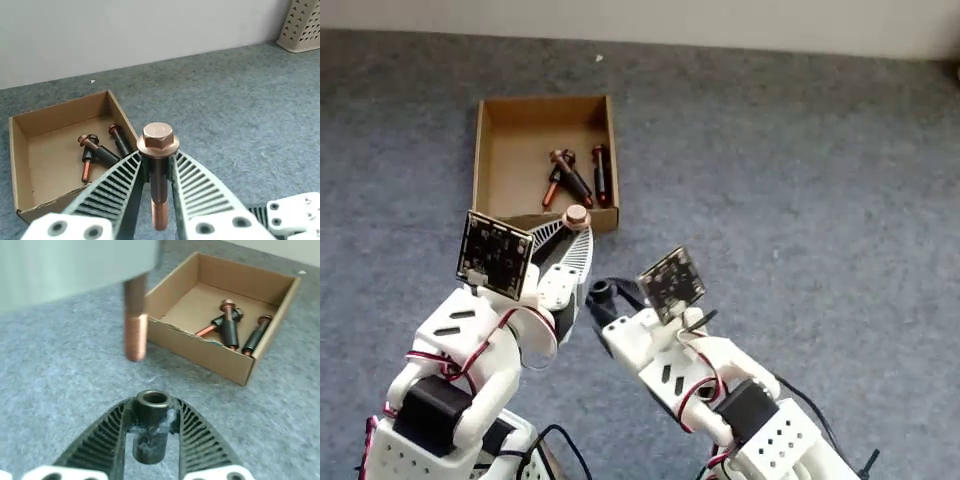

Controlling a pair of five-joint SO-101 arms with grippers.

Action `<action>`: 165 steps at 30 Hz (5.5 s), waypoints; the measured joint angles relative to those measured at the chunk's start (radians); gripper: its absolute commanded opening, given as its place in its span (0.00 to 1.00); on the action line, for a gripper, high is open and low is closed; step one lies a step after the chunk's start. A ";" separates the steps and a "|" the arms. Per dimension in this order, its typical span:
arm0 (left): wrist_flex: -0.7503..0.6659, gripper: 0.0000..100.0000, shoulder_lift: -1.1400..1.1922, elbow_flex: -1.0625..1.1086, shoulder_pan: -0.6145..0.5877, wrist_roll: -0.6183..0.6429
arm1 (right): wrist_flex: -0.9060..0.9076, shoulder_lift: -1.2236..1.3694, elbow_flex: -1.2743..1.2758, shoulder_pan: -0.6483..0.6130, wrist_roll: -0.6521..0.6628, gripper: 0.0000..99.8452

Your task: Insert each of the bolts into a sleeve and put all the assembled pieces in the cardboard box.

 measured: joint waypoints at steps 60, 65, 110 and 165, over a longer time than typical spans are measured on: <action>0.183 0.23 -0.394 0.328 -0.420 -0.028 | 0.100 0.002 0.084 0.311 0.002 0.01; 0.183 0.23 -0.391 0.450 -0.477 -0.034 | 0.164 0.002 -0.018 0.324 0.002 0.01; 0.043 0.01 -0.393 0.717 -0.489 -0.037 | -0.278 1.804 -1.355 0.318 0.002 0.13; 0.043 0.01 -0.393 0.717 -0.489 -0.037 | 0.483 -0.161 0.120 0.508 0.000 0.01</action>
